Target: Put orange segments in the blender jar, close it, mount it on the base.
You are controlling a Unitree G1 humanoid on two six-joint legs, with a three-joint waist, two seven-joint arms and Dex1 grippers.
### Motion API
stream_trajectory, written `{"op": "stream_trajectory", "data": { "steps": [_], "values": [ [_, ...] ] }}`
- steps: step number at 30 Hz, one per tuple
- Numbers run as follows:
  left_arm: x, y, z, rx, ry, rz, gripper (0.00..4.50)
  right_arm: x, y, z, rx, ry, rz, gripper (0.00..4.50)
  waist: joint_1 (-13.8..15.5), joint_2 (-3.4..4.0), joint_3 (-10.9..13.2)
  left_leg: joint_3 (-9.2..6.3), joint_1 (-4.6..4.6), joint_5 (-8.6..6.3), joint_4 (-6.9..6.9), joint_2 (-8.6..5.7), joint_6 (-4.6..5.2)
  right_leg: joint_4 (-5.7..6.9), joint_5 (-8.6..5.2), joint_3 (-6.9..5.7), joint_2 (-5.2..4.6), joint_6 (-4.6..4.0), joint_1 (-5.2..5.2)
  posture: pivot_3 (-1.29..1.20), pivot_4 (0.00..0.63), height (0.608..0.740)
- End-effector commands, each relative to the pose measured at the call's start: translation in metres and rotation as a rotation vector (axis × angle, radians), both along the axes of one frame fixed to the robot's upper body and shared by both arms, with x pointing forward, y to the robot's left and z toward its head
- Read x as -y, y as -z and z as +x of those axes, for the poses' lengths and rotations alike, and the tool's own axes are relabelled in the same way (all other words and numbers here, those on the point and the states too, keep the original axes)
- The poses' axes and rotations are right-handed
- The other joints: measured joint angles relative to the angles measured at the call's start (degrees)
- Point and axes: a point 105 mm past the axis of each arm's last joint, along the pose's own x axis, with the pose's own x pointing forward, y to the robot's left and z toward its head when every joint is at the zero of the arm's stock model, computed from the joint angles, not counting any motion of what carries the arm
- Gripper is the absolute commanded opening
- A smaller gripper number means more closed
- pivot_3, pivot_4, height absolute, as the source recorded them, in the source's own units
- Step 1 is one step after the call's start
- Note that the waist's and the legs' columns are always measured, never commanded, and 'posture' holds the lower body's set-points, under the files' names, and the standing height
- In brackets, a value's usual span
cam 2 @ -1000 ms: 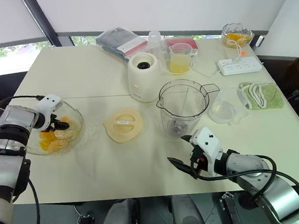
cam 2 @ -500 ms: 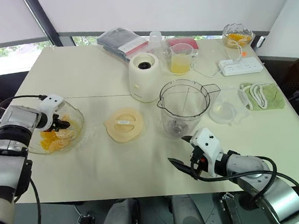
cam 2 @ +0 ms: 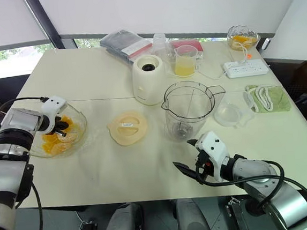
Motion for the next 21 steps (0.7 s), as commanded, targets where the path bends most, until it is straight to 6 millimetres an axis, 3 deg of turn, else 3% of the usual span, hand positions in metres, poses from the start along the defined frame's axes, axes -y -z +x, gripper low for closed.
{"op": "stream_trajectory", "data": {
  "steps": [1,5,10,15,21],
  "values": [
    [0.006,-0.011,0.006,0.055,0.018,-0.024,0.01,-0.006,-0.01,-0.003,0.049,-0.022,0.011,4.5,0.01,0.0,0.0,-0.01,0.0,0.0,0.0,0.0,0.0,0.0,0.0,0.0,0.0,0.0,0.0,0.0,0.15,0.74],
    [0.018,-0.034,0.015,0.154,0.051,-0.081,0.01,-0.006,-0.009,-0.004,0.045,-0.024,0.003,4.5,0.19,-0.04,0.03,-0.03,-0.04,0.0,0.0,0.01,0.0,0.0,0.0,0.0,0.0,0.01,0.0,0.0,0.15,0.74],
    [0.035,-0.064,0.012,0.235,0.054,-0.237,0.01,-0.005,-0.008,-0.004,0.042,-0.027,0.001,4.5,0.45,-0.05,0.03,-0.05,-0.07,0.0,0.02,0.03,0.0,0.0,0.0,-0.01,-0.01,0.01,-0.02,0.0,0.15,0.74],
    [0.051,-0.081,-0.008,0.266,0.06,-0.454,0.01,-0.003,-0.006,-0.002,0.038,-0.033,-0.003,4.5,0.95,-0.03,0.02,-0.07,-0.06,0.0,0.03,0.06,0.0,0.0,0.0,-0.02,0.0,0.01,-0.02,0.0,0.15,0.74],
    [0.062,-0.084,-0.044,0.237,0.068,-0.659,0.01,0.004,-0.008,0.006,0.053,-0.026,-0.015,4.5,0.75,-0.03,0.03,-0.11,-0.01,0.0,0.03,0.16,0.0,0.01,0.01,-0.01,0.0,0.01,-0.03,0.0,0.15,0.74]
  ]
}}
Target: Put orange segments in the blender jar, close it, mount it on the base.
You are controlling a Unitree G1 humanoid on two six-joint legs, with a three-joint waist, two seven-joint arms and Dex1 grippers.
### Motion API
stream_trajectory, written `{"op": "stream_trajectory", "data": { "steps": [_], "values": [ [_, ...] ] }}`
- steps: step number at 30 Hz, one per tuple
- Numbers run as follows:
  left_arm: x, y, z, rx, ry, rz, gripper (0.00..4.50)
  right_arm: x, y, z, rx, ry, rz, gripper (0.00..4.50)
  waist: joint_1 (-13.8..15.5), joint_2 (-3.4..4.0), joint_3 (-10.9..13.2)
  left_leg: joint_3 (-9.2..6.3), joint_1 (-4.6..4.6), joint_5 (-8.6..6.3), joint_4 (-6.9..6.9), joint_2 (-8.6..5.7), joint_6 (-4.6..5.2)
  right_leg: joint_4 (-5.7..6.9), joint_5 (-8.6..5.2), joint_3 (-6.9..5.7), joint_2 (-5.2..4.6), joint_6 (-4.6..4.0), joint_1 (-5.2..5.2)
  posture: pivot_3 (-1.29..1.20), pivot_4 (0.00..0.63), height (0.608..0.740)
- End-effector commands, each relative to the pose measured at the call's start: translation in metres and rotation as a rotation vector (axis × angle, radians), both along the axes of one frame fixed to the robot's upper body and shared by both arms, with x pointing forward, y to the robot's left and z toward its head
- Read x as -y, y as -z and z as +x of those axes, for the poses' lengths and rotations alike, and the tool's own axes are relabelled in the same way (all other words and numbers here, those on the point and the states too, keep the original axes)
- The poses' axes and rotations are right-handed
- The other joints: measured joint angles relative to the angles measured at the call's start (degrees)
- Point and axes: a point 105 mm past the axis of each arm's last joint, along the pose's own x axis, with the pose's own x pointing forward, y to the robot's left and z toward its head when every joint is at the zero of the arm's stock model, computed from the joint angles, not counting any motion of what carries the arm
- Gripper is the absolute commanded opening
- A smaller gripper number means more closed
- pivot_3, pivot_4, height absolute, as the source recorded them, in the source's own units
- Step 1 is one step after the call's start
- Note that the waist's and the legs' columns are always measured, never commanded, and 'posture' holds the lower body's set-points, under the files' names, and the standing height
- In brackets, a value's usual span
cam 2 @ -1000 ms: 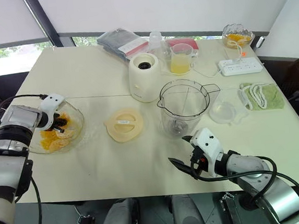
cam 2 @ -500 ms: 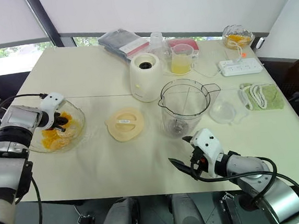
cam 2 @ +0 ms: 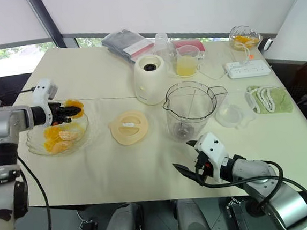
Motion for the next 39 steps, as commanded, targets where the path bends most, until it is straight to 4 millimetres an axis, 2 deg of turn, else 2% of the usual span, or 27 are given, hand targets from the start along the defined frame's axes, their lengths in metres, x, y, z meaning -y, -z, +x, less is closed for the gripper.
{"op": "stream_trajectory", "data": {
  "steps": [1,6,10,12,15,18,19,24,27,32,35,39],
  "values": [
    [0.009,-0.029,-0.015,0.095,0.046,-0.102,0.01,0.005,-0.01,0.006,0.055,0.0,-0.006,4.5,0.1,0.0,0.01,-0.01,0.01,0.0,0.0,0.04,0.0,0.01,0.0,0.0,0.0,-0.01,0.0,0.0,0.15,0.74],
    [0.047,-0.049,-0.021,0.197,0.18,-0.156,0.01,0.007,-0.008,0.007,0.059,0.008,-0.018,4.5,0.81,-0.01,0.01,0.01,0.0,0.0,0.06,0.01,0.0,0.0,-0.03,-0.02,-0.04,-0.07,0.08,0.0,0.15,0.74],
    [0.088,-0.08,-0.003,0.305,0.299,-0.199,0.01,0.009,-0.006,0.009,0.068,0.043,-0.016,4.5,0.77,-0.04,0.01,0.04,-0.01,0.0,0.11,-0.17,-0.01,-0.02,-0.03,-0.01,-0.06,-0.06,0.11,0.0,0.15,0.74],
    [0.101,-0.087,0.005,0.327,0.345,-0.196,0.01,0.008,-0.004,0.01,0.07,0.048,-0.018,4.5,0.58,-0.04,0.0,0.03,-0.01,0.01,0.13,-0.22,-0.01,-0.02,-0.02,-0.01,-0.05,-0.05,0.12,0.0,0.15,0.74],
    [0.141,-0.103,0.021,0.38,0.483,-0.191,0.01,0.012,-0.002,0.01,0.082,0.093,-0.021,4.5,0.47,0.01,-0.02,0.06,0.03,0.01,0.12,-0.25,-0.01,-0.01,-0.01,0.02,-0.03,-0.02,0.12,0.0,0.15,0.74],
    [0.166,-0.111,0.029,0.406,0.582,-0.182,0.01,0.014,0.002,0.008,0.087,0.131,-0.024,4.5,0.41,0.05,-0.02,0.04,-0.01,0.01,0.1,-0.28,-0.01,-0.02,-0.02,0.01,0.0,-0.02,0.09,0.0,0.15,0.74],
    [0.18,-0.117,0.029,0.418,0.638,-0.188,0.01,0.016,0.002,0.005,0.089,0.158,-0.017,4.5,0.21,0.06,-0.02,0.03,-0.02,0.01,0.09,-0.28,-0.01,-0.03,-0.02,0.01,0.01,-0.02,0.08,0.0,0.15,0.74],
    [0.227,-0.132,0.026,0.464,0.831,-0.202,0.01,0.02,0.009,-0.003,0.094,0.254,-0.009,4.5,0.35,0.07,0.02,0.07,-0.06,0.0,0.07,-0.28,0.0,-0.05,-0.04,0.06,0.03,-0.02,0.02,0.0,0.15,0.74],
    [0.26,-0.14,0.016,0.493,0.972,-0.21,0.01,0.02,0.013,-0.011,0.093,0.324,0.007,4.5,0.57,0.08,0.02,0.07,-0.09,0.0,0.07,-0.29,0.0,-0.11,-0.09,0.06,0.03,-0.1,0.03,0.0,0.15,0.74],
    [0.298,-0.132,0.003,0.489,1.136,-0.194,0.01,0.021,0.022,-0.019,0.087,0.403,0.015,4.5,0.22,0.08,0.02,0.12,-0.15,-0.01,0.08,-0.31,0.01,-0.27,-0.14,0.12,0.01,-0.17,0.03,0.0,0.15,0.74],
    [0.315,-0.11,-0.001,0.46,1.2,-0.14,0.01,0.023,0.023,-0.022,0.091,0.437,0.017,4.5,0.18,0.1,0.01,0.13,-0.13,-0.02,0.07,-0.31,0.03,-0.28,-0.15,0.14,0.01,-0.18,0.03,0.0,0.15,0.74],
    [0.324,-0.083,-0.006,0.405,1.267,-0.079,0.01,0.024,0.026,-0.025,0.09,0.463,0.012,4.5,0.13,0.1,0.04,0.1,-0.13,-0.03,0.07,-0.31,0.06,-0.27,-0.15,0.14,0.02,-0.2,0.02,0.0,0.15,0.74]
  ]
}}
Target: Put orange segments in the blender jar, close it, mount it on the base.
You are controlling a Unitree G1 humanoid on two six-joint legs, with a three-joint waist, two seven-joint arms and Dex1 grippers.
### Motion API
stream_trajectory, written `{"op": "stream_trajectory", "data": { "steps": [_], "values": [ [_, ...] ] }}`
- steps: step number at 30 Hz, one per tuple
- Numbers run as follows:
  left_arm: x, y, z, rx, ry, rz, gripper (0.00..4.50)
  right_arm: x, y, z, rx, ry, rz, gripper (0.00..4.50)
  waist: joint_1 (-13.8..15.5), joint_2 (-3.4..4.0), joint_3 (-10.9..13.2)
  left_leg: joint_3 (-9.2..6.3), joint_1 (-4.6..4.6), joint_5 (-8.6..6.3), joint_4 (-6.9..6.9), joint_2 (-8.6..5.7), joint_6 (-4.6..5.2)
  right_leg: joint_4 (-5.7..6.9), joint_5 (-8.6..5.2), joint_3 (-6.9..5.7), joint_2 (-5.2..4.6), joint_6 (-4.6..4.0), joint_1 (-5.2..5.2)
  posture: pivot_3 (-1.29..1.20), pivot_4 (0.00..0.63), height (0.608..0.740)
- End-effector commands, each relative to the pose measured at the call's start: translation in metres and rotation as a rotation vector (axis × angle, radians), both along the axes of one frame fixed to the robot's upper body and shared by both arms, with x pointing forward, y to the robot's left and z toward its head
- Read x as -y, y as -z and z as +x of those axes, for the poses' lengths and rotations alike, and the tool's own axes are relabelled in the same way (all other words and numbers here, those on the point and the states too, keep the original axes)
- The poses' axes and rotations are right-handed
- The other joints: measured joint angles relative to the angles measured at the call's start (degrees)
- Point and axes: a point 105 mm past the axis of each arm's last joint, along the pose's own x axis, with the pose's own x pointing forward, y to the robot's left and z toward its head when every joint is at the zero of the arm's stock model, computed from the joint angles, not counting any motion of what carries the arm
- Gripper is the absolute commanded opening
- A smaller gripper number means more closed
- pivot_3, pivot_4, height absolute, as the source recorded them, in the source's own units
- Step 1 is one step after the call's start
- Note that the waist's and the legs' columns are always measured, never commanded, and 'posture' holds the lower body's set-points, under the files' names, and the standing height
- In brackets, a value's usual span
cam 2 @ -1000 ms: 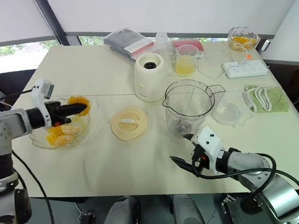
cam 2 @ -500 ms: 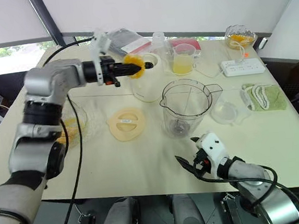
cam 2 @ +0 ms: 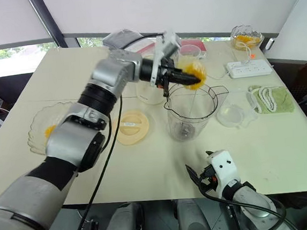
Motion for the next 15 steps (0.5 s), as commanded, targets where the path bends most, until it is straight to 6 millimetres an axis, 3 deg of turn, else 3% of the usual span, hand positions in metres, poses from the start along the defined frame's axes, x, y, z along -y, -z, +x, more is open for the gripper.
{"op": "stream_trajectory", "data": {
  "steps": [1,2,5,12,15],
  "values": [
    [0.004,0.008,-0.003,0.061,0.038,0.056,0.01,-0.003,-0.014,0.0,0.071,0.006,-0.002,4.5,0.02,0.01,0.0,0.0,0.0,-0.01,0.0,0.0,0.02,0.0,0.0,0.0,0.0,0.0,0.0,0.0,0.15,0.74],
    [0.004,0.014,-0.001,0.075,0.028,0.08,0.01,-0.003,-0.014,0.0,0.071,0.012,0.001,4.5,0.03,0.01,0.0,-0.01,0.0,-0.03,-0.01,0.0,0.05,0.0,-0.01,0.0,0.0,0.0,0.0,0.0,0.15,0.74],
    [0.002,0.023,0.0,0.065,0.024,0.098,1.12,-0.002,-0.013,-0.002,0.067,0.019,0.002,4.5,0.07,0.01,0.0,-0.02,-0.01,-0.04,-0.02,0.01,0.07,-0.01,-0.01,0.0,0.0,0.01,-0.01,0.0,0.15,0.74],
    [-0.004,0.018,0.005,0.09,0.0,0.075,4.46,0.0,-0.011,-0.003,0.055,0.018,0.003,4.5,0.15,0.01,0.0,-0.02,-0.03,-0.04,-0.01,0.02,0.08,-0.02,-0.01,0.0,-0.01,0.01,0.0,0.0,0.15,0.74],
    [-0.005,0.011,0.006,0.095,-0.012,0.049,4.46,-0.001,-0.01,-0.004,0.042,-0.002,0.001,4.5,0.13,0.01,0.0,-0.03,-0.03,-0.04,-0.01,0.02,0.08,-0.02,-0.01,-0.01,0.0,0.01,0.0,0.0,0.15,0.74]
  ]
}}
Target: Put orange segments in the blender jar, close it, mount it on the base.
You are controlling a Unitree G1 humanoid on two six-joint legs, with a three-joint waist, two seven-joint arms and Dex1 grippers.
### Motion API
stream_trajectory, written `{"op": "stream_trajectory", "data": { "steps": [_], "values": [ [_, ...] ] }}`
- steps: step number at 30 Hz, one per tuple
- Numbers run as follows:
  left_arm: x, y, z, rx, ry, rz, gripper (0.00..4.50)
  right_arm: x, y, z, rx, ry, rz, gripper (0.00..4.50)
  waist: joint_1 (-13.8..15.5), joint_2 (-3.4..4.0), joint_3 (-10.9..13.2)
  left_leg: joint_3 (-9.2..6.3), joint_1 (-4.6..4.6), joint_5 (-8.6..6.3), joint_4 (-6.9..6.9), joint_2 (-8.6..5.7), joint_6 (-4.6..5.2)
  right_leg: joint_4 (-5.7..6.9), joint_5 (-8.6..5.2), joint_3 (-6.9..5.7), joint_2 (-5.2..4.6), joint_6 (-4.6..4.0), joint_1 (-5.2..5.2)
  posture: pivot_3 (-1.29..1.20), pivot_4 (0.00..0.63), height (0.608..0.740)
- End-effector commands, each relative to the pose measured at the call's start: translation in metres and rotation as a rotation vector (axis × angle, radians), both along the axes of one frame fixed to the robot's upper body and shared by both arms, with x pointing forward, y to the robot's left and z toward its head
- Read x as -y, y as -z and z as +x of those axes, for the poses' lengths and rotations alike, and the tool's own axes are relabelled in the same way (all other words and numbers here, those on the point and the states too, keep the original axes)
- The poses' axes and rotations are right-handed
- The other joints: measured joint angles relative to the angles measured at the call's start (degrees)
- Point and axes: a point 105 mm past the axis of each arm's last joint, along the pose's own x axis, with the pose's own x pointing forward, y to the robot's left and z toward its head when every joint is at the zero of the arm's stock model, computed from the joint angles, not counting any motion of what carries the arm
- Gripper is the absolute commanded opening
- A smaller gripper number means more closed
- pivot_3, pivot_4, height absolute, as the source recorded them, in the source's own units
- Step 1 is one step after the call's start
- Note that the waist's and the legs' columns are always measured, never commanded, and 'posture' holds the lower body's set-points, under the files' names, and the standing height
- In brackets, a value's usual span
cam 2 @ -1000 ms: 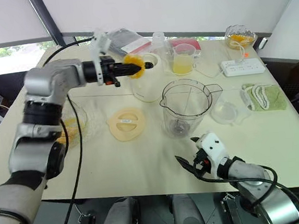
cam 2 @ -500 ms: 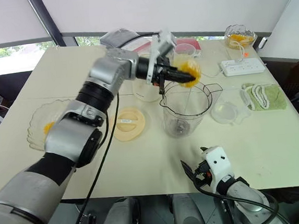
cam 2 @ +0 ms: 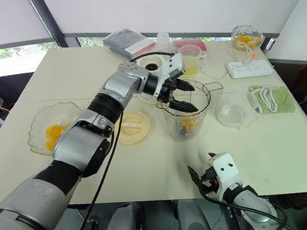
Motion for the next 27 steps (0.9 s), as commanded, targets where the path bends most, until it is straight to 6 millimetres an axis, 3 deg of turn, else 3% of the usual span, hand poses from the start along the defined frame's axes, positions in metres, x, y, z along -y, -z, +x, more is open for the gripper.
{"op": "stream_trajectory", "data": {
  "steps": [1,11,16,20,23,25,27],
  "values": [
    [0.002,-0.024,0.001,0.042,-0.005,-0.069,4.46,-0.001,-0.011,0.001,0.037,-0.026,0.004,4.5,0.02,0.0,0.0,-0.01,0.0,0.0,0.0,0.0,0.0,0.0,0.0,-0.01,0.0,0.0,0.0,0.0,0.15,0.74],
    [0.003,-0.066,0.012,0.047,-0.126,-0.243,4.46,0.0,-0.006,0.006,0.018,-0.079,-0.005,4.5,0.04,0.0,0.01,-0.01,-0.01,0.0,0.0,0.0,0.0,0.0,-0.01,-0.02,0.0,0.05,0.0,0.0,0.15,0.74],
    [-0.012,-0.092,0.022,0.022,-0.22,-0.346,4.46,0.009,-0.012,0.018,0.054,-0.073,-0.031,4.5,-0.06,0.01,0.01,-0.01,0.0,-0.01,0.0,0.0,0.01,0.01,0.0,-0.01,0.0,0.06,0.0,0.0,0.15,0.74],
    [-0.057,-0.111,0.037,0.043,-0.355,-0.433,4.46,0.031,-0.026,0.035,0.143,0.025,-0.079,4.5,-0.36,0.14,0.06,-0.03,0.02,-0.01,-0.01,0.01,0.01,0.03,0.08,-0.01,0.02,0.19,-0.01,0.0,0.15,0.74],
    [-0.091,-0.106,0.044,0.074,-0.448,-0.461,4.46,0.047,-0.031,0.039,0.177,0.078,-0.13,4.5,-0.26,0.24,0.01,-0.07,0.07,-0.01,-0.1,0.03,0.01,0.06,0.1,-0.01,0.01,0.23,-0.02,0.0,0.15,0.74],
    [-0.112,-0.092,0.047,0.066,-0.514,-0.438,4.46,0.057,-0.034,0.04,0.194,0.112,-0.143,4.5,-0.06,0.26,0.0,-0.06,0.09,-0.01,-0.15,0.03,0.01,0.09,0.09,-0.04,0.01,0.29,-0.01,0.0,0.15,0.74],
    [-0.143,-0.063,0.045,0.086,-0.572,-0.38,4.46,0.074,-0.047,0.046,0.249,0.185,-0.15,4.5,-0.03,0.35,-0.03,-0.05,0.1,-0.01,-0.16,0.04,0.01,0.1,0.09,-0.05,0.01,0.29,-0.01,0.0,0.15,0.74]
  ]
}}
